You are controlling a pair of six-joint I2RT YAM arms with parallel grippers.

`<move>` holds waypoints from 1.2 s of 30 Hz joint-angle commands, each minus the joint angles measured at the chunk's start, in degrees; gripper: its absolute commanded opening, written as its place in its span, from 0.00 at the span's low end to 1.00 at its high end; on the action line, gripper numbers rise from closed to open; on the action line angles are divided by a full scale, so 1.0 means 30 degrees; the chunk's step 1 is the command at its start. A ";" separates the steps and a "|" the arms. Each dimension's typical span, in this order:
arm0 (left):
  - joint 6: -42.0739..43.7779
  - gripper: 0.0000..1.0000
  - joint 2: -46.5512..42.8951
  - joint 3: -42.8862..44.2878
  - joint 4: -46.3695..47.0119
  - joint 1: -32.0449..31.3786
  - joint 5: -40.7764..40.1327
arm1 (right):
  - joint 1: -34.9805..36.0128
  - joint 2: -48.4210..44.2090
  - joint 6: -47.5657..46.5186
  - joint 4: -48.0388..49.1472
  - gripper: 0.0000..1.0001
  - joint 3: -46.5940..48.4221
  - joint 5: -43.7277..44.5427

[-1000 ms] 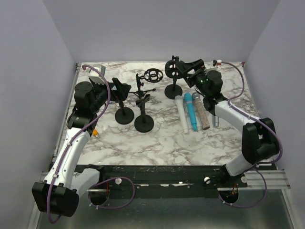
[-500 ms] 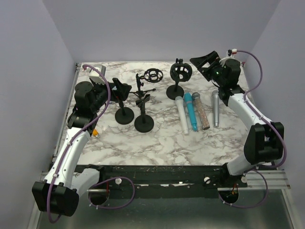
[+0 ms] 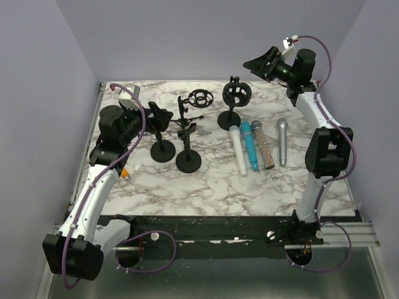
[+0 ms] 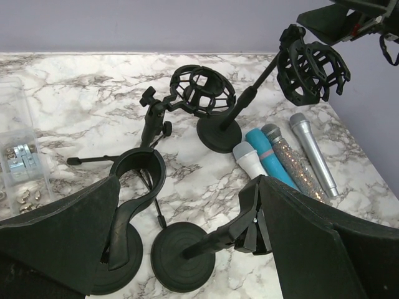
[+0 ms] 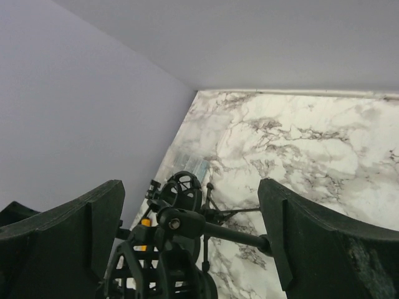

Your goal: Remove the microphone from the stand

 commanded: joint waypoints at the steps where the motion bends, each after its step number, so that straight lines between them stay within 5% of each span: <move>1: -0.0087 0.99 0.0241 0.0534 0.0335 0.0126 0.0435 | 0.0079 0.1620 0.0431 0.0143 0.93 0.1299 -0.3591; 8: -0.0159 0.98 0.0436 0.0626 0.0361 0.0126 0.0659 | 0.0251 0.2194 0.1569 0.2544 0.90 0.0735 -0.4808; 15: -0.0204 0.98 0.0486 0.0623 0.0374 0.0126 0.0720 | 0.0779 0.2910 0.0987 0.1853 0.89 0.1029 -0.4726; 20: -0.0204 0.98 0.0423 0.0594 0.0386 0.0126 0.0720 | 0.0893 0.3451 0.0925 0.1454 0.76 0.1512 -0.4679; 25: -0.0204 0.98 0.0399 0.0606 0.0365 0.0126 0.0720 | 0.0990 0.3696 0.0253 0.0656 0.75 0.1691 -0.4424; 36: -0.0234 0.98 0.0340 0.0595 0.0361 0.0126 0.0720 | 0.0985 0.3565 -0.1667 -0.1153 0.66 -0.0615 -0.2532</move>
